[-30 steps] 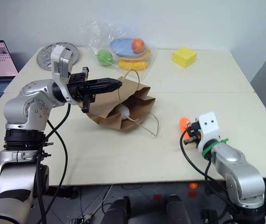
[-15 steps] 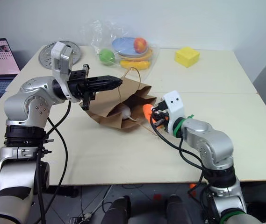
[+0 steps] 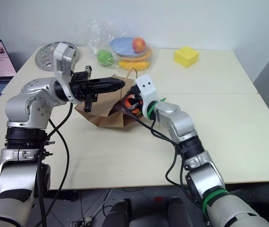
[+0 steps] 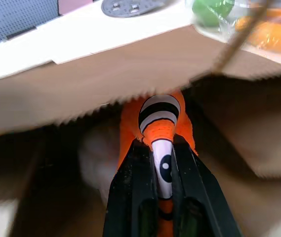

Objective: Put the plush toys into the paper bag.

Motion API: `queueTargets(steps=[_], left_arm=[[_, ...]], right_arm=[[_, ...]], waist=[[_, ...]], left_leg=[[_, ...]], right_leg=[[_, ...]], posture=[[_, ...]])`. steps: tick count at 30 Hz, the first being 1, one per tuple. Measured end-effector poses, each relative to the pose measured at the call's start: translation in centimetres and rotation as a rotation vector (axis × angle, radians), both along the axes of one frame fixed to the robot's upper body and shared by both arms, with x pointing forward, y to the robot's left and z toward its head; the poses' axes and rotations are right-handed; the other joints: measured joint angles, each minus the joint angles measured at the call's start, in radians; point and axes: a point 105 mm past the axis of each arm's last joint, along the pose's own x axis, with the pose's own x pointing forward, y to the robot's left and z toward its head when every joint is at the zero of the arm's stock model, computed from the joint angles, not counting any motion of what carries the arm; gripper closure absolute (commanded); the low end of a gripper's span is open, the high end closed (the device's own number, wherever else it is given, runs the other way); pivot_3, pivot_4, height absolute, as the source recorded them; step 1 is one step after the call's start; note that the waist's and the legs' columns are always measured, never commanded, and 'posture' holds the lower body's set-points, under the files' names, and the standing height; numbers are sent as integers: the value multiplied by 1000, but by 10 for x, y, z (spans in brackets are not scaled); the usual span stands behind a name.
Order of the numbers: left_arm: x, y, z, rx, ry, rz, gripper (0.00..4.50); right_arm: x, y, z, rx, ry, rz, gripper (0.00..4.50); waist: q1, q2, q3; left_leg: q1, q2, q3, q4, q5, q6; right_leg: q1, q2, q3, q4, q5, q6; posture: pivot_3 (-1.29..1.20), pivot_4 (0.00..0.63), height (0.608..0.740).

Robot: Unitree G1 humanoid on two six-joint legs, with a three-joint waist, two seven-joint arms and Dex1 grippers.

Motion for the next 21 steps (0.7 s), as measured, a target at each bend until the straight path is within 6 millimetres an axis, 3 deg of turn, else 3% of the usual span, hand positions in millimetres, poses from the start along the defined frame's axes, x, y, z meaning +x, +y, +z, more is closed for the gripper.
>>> queueTargets(steps=[3, 4, 6, 8, 16, 21], left_arm=[[-1, 0, 0, 4, 0, -1, 4500], [-2, -1, 1, 6, -4, -2, 4500], [-3, -1, 1, 11, -11, -3, 4500], [-4, -1, 0, 14, -12, -1, 4500], [-4, 1, -5, 16, 1, 15, 4500], [-5, 1, -4, 15, 0, 15, 4500]], right_arm=[[10, 9, -11, -10, 4, -2, 4461], [11, 9, -16, -12, 9, -5, 3982], [12, 9, -23, -18, 18, -6, 3552], [14, 7, -24, -16, 17, -9, 2808], [6, -5, -10, 0, -39, 14, 44], [-15, -44, 9, 7, -71, -18, 44]], waist=[[-6, 0, 0], [-6, 0, 0], [-6, 0, 0], [-6, 0, 0], [-5, 0, 0], [0, 0, 0]], left_leg=[[0, 0, 0, 0, 0, 0], [0, 0, 0, -1, 0, 0], [0, 0, 0, -1, 0, 0], [0, 0, 0, -1, 0, 0], [0, 0, -1, -1, 0, 0], [0, 0, -1, -1, 0, 0]], right_leg=[[0, 0, 0, 0, 0, 0], [0, 0, 0, 0, 0, 0], [0, 0, 0, 0, 0, 0], [0, 0, 0, 0, 0, 0], [0, 0, -1, 0, 0, 0], [0, 0, -1, 0, 0, 0]], posture=[[0, 150, 740], [0, 150, 740], [0, 150, 740], [0, 150, 740], [0, 150, 740], [0, 150, 740]])
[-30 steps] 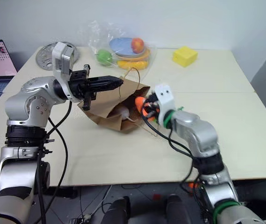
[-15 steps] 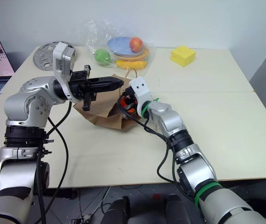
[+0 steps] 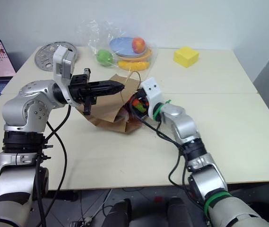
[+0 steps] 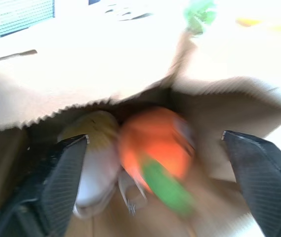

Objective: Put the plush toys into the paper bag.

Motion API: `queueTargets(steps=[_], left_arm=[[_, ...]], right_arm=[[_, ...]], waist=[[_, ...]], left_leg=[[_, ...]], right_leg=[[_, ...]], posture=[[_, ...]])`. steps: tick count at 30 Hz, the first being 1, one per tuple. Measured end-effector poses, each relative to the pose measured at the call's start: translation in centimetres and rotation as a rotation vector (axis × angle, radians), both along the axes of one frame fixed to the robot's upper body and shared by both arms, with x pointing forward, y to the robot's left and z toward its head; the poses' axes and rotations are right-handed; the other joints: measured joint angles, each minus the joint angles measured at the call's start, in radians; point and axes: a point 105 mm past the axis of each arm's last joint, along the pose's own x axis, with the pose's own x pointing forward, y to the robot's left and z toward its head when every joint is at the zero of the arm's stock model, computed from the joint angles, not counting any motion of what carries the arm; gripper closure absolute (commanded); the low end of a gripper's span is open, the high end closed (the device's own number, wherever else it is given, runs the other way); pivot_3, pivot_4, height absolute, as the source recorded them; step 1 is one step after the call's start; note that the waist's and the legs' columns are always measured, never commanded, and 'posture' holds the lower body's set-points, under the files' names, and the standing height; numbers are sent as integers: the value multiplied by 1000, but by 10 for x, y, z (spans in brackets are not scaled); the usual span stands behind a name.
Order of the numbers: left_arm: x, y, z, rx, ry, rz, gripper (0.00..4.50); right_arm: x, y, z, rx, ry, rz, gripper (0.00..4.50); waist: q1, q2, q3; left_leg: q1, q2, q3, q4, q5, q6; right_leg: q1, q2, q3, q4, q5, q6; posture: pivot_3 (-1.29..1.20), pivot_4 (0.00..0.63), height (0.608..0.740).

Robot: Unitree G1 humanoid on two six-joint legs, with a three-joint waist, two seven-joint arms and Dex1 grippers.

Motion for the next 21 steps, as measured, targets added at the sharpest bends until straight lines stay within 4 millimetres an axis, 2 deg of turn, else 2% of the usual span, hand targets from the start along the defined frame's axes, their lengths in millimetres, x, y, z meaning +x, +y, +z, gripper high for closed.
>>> queueTargets(steps=[3, 5, 6, 8, 10, 12, 15, 20, 21], left_arm=[[0, -2, 0, -2, -1, -6, 4500], [0, -1, -1, -3, 2, -5, 4500], [0, 0, -1, -4, 3, -2, 4500], [0, 0, -1, -4, 3, -3, 4500], [0, -1, -1, -6, 4, -7, 4500], [0, -1, -1, -7, 4, -8, 4500], [-1, -1, -1, -7, 4, -9, 4500], [0, -2, -2, -10, 4, -9, 4500], [-1, -2, -2, -10, 4, -8, 4500]], right_arm=[[-23, -20, 4, -22, -2, 8, 44], [-47, -39, -6, -80, 18, 20, 44], [-53, -43, -11, -102, 37, 21, 44], [-66, -45, -22, -140, 66, 40, 44], [-75, -39, -35, -156, 98, 64, 44], [-78, -33, -46, -191, 113, 73, 44], [-73, -30, -58, -241, 100, 50, 44], [-56, -37, -71, -296, 75, -19, 44], [-54, -38, -72, -300, 68, -24, 409]], waist=[[0, 0, 0], [1, 0, 0], [2, 0, 0], [0, 0, 0], [-8, 0, 0], [-9, 0, 0], [-6, 0, 0], [0, 0, 0], [0, 0, 0]], left_leg=[[0, 0, 0, 0, 0, 0], [0, 0, 0, 0, 0, 0], [0, 0, 0, 0, 0, 0], [0, 0, 1, 0, 0, 0], [1, 0, 2, 1, 0, 0], [1, 0, 2, 2, 0, 0], [1, 0, 2, 4, 0, 0], [0, 0, 2, 5, 0, 0], [0, 0, 2, 5, 0, 0]], right_leg=[[0, 0, 0, 0, 0, 0], [0, 0, 0, -1, 0, 0], [0, 0, 0, -1, 0, 0], [0, 0, 1, -1, -1, 1], [0, 0, 2, 0, -1, 2], [0, 0, 2, 0, -2, 2], [1, 0, 2, -1, -2, 2], [1, 0, 2, -1, -1, 2], [1, 0, 2, -1, -1, 2]], posture=[[0, 150, 740], [0, 150, 740], [0, 150, 740], [0, 150, 740], [0, 150, 740], [0, 150, 740], [0, 150, 740], [0, 150, 740], [0, 150, 740]])
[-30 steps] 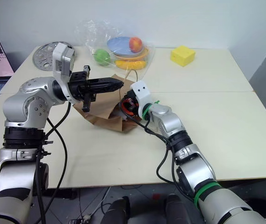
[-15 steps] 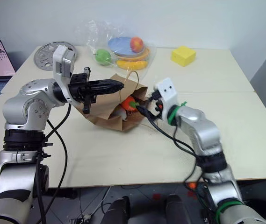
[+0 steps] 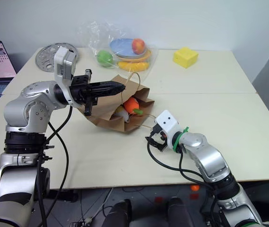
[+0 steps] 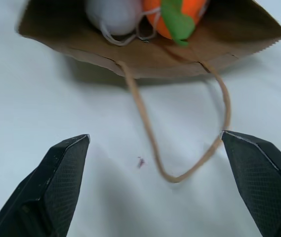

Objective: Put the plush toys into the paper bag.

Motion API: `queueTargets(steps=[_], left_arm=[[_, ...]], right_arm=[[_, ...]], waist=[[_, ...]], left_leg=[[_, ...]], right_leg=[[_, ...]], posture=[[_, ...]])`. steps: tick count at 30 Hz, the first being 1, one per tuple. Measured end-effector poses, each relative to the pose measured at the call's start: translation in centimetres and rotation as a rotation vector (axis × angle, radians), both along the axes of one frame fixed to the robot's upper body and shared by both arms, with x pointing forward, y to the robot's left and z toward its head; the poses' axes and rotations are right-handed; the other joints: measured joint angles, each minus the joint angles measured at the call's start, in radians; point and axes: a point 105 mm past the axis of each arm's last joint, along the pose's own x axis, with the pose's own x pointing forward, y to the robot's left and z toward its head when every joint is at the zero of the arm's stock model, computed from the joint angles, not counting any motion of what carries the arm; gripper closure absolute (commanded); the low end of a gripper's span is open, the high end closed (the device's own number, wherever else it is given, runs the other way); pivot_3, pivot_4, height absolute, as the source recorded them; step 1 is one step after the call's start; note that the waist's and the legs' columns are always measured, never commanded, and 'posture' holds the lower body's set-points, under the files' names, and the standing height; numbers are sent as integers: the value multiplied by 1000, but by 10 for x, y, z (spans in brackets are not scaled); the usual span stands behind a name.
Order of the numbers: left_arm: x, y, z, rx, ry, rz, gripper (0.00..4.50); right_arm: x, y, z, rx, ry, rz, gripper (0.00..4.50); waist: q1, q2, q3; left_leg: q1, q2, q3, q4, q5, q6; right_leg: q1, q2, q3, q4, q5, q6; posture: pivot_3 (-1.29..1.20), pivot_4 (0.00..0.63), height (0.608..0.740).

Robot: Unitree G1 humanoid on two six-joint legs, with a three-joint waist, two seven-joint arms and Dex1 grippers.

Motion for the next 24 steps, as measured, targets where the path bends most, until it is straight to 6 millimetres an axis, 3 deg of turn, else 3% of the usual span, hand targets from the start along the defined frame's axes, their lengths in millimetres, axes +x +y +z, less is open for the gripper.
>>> queueTargets(steps=[3, 11, 17, 24], left_arm=[[-1, 1, -4, 1, 9, 4, 4500], [-1, 2, -4, -9, 8, 20, 4500], [-1, 3, -2, -9, 0, 34, 4500], [3, 10, 7, -33, -10, 59, 4500]], right_arm=[[1, -1, 0, -4, -10, 7, 1297], [3, 3, -1, 12, -1, 29, 4318], [9, 0, 25, 85, -35, 42, 4451], [-6, 2, 96, 219, -135, 149, 4451]], waist=[[0, 0, 0], [1, 0, 0], [1, 0, 0], [2, 0, 0]], left_leg=[[0, 0, 0, -1, 0, 0], [0, 0, 0, -1, 0, 0], [0, 0, 0, -1, 0, 0], [0, 0, -1, -1, 0, 0]], right_leg=[[0, 0, 0, 0, 0, 0], [0, 0, 0, 0, 0, 0], [0, 0, 0, 0, 0, 0], [0, 0, -1, 0, 0, 0]], posture=[[0, 150, 740], [0, 150, 740], [0, 150, 740], [0, 150, 740]])
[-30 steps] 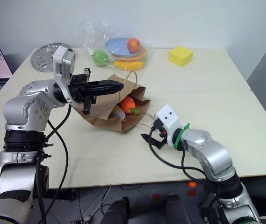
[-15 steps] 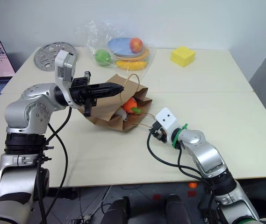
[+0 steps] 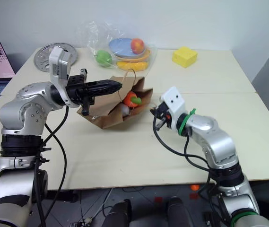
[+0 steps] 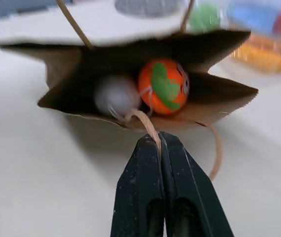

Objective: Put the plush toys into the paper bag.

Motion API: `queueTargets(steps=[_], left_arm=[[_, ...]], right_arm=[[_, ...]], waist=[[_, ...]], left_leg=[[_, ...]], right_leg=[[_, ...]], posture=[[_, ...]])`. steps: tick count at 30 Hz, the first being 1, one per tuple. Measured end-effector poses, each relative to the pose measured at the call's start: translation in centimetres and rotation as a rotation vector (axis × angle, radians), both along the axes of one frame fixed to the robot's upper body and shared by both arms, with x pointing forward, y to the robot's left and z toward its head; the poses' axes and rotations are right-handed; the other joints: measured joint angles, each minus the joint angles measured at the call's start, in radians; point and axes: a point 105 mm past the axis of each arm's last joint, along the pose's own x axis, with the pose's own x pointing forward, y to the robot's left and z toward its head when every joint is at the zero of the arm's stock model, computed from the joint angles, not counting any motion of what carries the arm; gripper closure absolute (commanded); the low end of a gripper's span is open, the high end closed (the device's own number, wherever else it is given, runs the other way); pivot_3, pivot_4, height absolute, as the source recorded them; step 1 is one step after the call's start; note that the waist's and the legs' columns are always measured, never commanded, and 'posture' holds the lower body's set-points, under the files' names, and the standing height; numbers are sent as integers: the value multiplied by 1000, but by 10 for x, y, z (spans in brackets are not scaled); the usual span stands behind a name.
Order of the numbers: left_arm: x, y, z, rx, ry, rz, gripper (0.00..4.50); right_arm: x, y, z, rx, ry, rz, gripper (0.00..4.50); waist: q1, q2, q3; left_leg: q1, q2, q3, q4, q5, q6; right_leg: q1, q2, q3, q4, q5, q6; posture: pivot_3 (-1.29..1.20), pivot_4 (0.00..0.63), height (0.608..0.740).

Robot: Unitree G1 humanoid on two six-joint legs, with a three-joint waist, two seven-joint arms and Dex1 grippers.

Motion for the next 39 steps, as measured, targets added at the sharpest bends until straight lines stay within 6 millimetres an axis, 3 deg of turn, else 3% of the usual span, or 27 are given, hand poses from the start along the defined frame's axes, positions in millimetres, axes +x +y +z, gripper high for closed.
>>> queueTargets(steps=[5, 8, 12, 19, 23, 26, 31, 36, 37, 39], left_arm=[[13, 11, 31, -83, -77, 77, 4500], [16, 14, 31, -92, -85, 93, 4500], [20, 13, 18, -65, -64, 101, 4500], [19, 12, 4, -34, -40, 106, 4500], [14, 14, -4, -5, -27, 109, 4500], [5, 19, -11, 14, 8, 127, 3909], [-21, 50, -8, 1, 40, 263, 2427], [-60, 46, -4, -12, 50, 296, 904], [-68, 45, -7, -5, 56, 313, 646], [-83, 43, -17, 21, 92, 336, 33]], right_arm=[[-15, 5, 47, 73, -59, 84, 4451], [-16, 9, 59, 104, -75, 95, 4451], [-14, 16, 62, 127, -63, 94, 4451], [-8, 29, 49, 104, -37, 99, 4451], [-11, 50, 42, 84, -53, 155, 4451], [-11, 58, 34, 43, -73, 192, 3902], [-5, 30, 38, -13, -110, 174, 2163], [-8, 17, 43, -37, -114, 211, 375], [-10, 12, 45, -42, -115, 220, 108], [-12, 1, 50, -50, -116, 223, 0]], waist=[[3, 0, 0], [3, 0, 0], [3, 0, 0], [2, 0, 0], [-5, 0, 0], [-9, 0, 0], [-8, 0, 0], [-4, 0, 0], [-5, 0, 0], [-4, 0, 0]], left_leg=[[0, 0, 0, 0, 0, 0], [0, 0, 0, 0, 0, 0], [0, 0, 0, -1, 0, 0], [0, 0, 0, -1, 0, 0], [0, 0, 0, -1, 0, 0], [0, 0, 0, -1, 0, 0], [0, 0, 0, -2, 0, 0], [0, 0, 0, -1, 0, 0], [0, 0, 1, -1, 0, 0], [0, 0, 1, -1, 0, 0]], right_leg=[[0, 0, 0, 0, 0, 0], [0, 0, 0, 0, 0, 0], [0, 0, 0, 0, 1, -1], [-1, 0, 0, 0, 1, -1], [-1, 0, 0, 0, 1, -1], [-1, 0, 0, 0, 1, -1], [-1, 0, 0, 0, 0, -1], [0, -1, 0, -1, 0, 0], [0, -1, 1, -1, 0, 0], [0, -1, 1, -1, 0, 0]], posture=[[0, 150, 740], [0, 150, 740], [0, 150, 740], [0, 150, 740], [0, 150, 740], [0, 150, 740], [0, 150, 740], [0, 150, 740], [0, 150, 740], [0, 150, 740]])
